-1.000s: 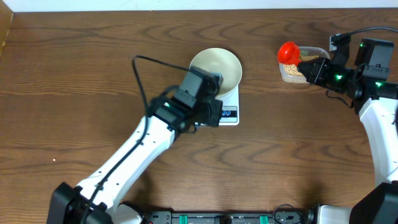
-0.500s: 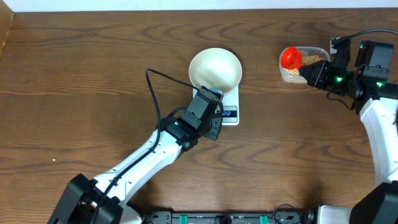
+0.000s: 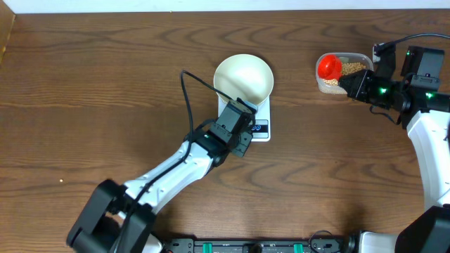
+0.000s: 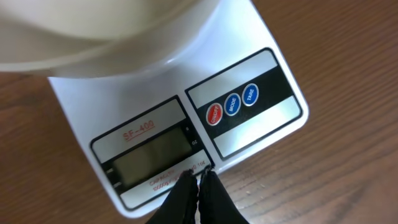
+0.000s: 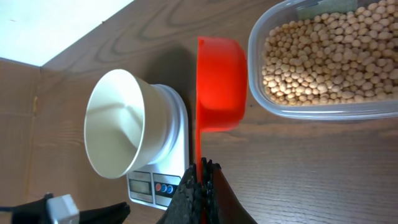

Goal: Scoop item into bowl and weigh 50g on scale

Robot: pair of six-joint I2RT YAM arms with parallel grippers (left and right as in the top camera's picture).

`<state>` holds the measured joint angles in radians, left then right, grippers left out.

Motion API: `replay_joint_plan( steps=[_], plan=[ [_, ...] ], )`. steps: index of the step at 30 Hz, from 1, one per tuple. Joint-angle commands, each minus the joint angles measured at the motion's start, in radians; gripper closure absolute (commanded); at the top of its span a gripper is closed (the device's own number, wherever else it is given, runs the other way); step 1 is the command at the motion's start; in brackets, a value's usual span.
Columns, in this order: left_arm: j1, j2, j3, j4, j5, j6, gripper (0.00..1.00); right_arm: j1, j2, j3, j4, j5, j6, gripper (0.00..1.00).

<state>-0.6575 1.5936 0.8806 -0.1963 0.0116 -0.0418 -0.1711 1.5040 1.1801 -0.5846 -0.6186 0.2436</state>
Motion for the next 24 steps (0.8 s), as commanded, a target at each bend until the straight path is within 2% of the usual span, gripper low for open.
replay_joint_plan(
  steps=[1,15,24],
  plan=[
    [-0.002,0.037,0.0,0.025,-0.002,0.027,0.93,-0.005,-0.022,0.016,-0.005,0.014,-0.039,0.99],
    [-0.002,0.146,0.0,0.179,0.006,0.026,0.93,-0.005,-0.022,0.016,-0.008,0.018,-0.051,0.99],
    [-0.002,0.152,0.0,0.24,0.006,0.026,0.93,-0.005,-0.022,0.016,-0.008,0.018,-0.052,0.99]
  ],
)
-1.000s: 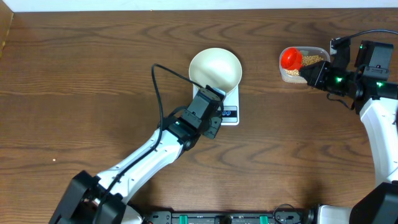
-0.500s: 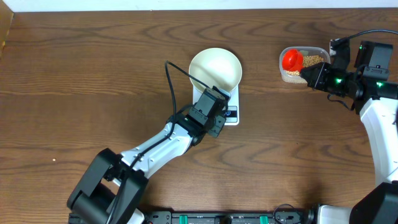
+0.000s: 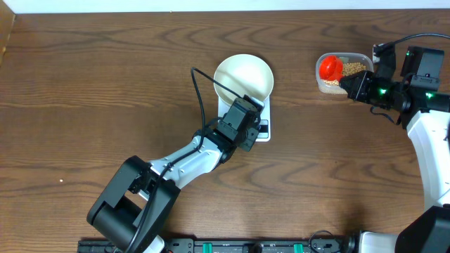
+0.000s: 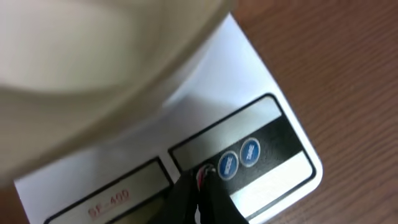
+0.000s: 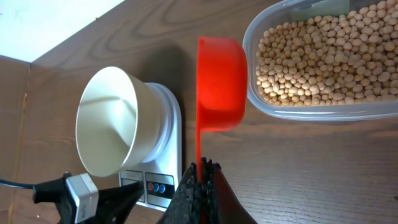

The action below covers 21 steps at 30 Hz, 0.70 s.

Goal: Scoop item into bowl and weigh 50g on scale

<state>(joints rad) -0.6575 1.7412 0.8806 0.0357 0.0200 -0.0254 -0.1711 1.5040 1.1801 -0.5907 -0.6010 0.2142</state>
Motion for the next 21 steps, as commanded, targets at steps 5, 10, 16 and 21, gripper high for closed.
replay_joint_plan(
  steps=[5,10,16,21],
  plan=[
    [-0.002,0.009,0.0,0.018,-0.002,0.008,0.93,-0.005,-0.022,0.016,-0.002,0.001,-0.029,0.99],
    [-0.002,0.022,0.0,0.035,-0.002,-0.002,0.93,-0.005,-0.022,0.016,-0.003,0.001,-0.033,0.99],
    [-0.002,0.029,0.0,0.038,-0.002,-0.002,0.93,-0.005,-0.022,0.016,-0.004,0.0,-0.037,0.99],
    [-0.002,0.043,0.0,0.042,-0.002,-0.018,0.93,-0.005,-0.022,0.016,-0.005,0.0,-0.037,0.99]
  ],
)
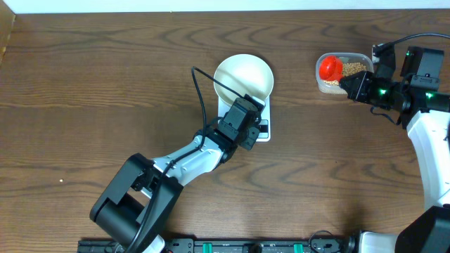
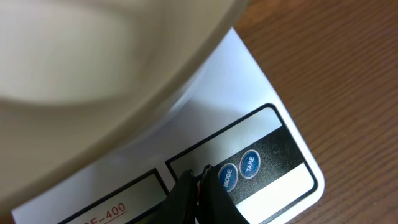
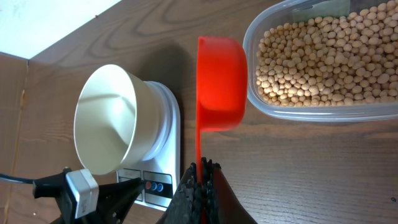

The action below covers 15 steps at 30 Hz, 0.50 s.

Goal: Scoop item into bowl and weigh 50g on scale

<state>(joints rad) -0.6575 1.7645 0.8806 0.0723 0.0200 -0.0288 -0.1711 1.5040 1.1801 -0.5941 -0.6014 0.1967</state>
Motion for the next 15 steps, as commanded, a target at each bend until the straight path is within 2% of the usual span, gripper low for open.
replay_joint_plan(
  steps=[1,15],
  plan=[
    [-0.002,0.021,0.0,0.005,-0.002,-0.014,0.93,-0.005,-0.022,0.016,-0.001,0.001,-0.019,0.99],
    [-0.001,0.029,0.0,0.005,-0.002,-0.021,0.93,-0.005,-0.022,0.016,-0.001,0.001,-0.019,0.99]
  ],
)
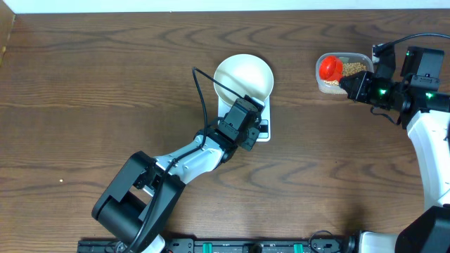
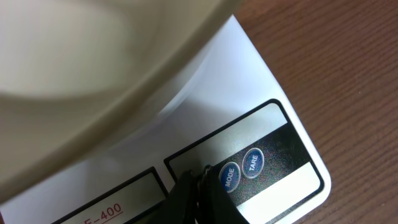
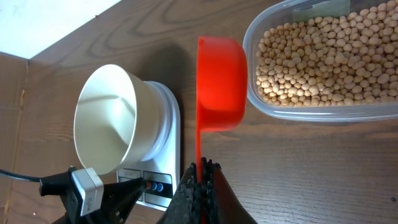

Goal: Scoop item into bowl and weigh 50g on scale

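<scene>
A cream bowl (image 1: 243, 77), empty inside (image 3: 106, 118), stands on the white scale (image 1: 261, 133). My left gripper (image 1: 256, 128) is shut, its tips (image 2: 202, 169) down on the scale's button panel just left of the blue MODE button (image 2: 227, 176). The panel's red button is mostly covered by them. My right gripper (image 3: 201, 165) is shut on the thin handle of the red scoop (image 3: 221, 84). The scoop is empty and hangs beside the clear tub of beans (image 3: 323, 62), at the table's back right (image 1: 351, 68).
The left arm lies diagonally across the table's middle with a black cable (image 1: 197, 91) looping above it. The scale's display (image 2: 93, 205) is dark. A pale wall edge runs along the back of the table (image 1: 211, 5).
Hardly anything differs. My left gripper's shut tips stay on the button panel beside MODE, shifted only very slightly. The right gripper and the scoop have not moved.
At first my left gripper's shut tips were at the scale's front edge under the display. Then they were on the button panel beside the blue buttons, where they remain. My right gripper held the empty red scoop beside the bean tub at every moment.
</scene>
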Robot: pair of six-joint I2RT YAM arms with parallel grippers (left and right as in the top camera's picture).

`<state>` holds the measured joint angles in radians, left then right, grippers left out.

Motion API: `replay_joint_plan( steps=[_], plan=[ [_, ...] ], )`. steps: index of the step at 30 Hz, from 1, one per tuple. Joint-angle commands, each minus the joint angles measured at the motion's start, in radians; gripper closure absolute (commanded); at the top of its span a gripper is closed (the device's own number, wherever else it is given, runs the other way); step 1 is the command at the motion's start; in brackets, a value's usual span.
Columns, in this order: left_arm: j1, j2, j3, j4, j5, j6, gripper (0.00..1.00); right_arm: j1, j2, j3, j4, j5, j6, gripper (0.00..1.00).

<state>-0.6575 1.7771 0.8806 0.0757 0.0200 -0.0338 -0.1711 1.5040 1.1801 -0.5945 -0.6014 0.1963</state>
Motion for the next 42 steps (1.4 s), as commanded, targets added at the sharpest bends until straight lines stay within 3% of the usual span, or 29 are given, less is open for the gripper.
replay_joint_plan(
  steps=[1,23,27,33,42],
  plan=[
    [-0.001,0.016,0.0,0.002,-0.002,-0.018,0.93,-0.005,-0.022,0.016,0.0,0.001,-0.019,0.99],
    [0.0,0.021,-0.008,-0.014,0.039,-0.018,0.93,-0.005,-0.022,0.016,-0.002,0.008,-0.018,0.99],
    [0.001,0.021,-0.008,0.021,0.039,0.022,0.93,-0.005,-0.022,0.016,-0.004,0.008,-0.019,0.99],
    [0.0,0.02,-0.008,0.055,-0.01,0.18,0.93,-0.005,-0.022,0.016,-0.005,0.008,-0.019,0.99],
    [0.0,0.02,-0.009,0.01,-0.029,0.14,0.92,-0.005,-0.022,0.016,-0.008,0.009,-0.019,0.99]
  ],
)
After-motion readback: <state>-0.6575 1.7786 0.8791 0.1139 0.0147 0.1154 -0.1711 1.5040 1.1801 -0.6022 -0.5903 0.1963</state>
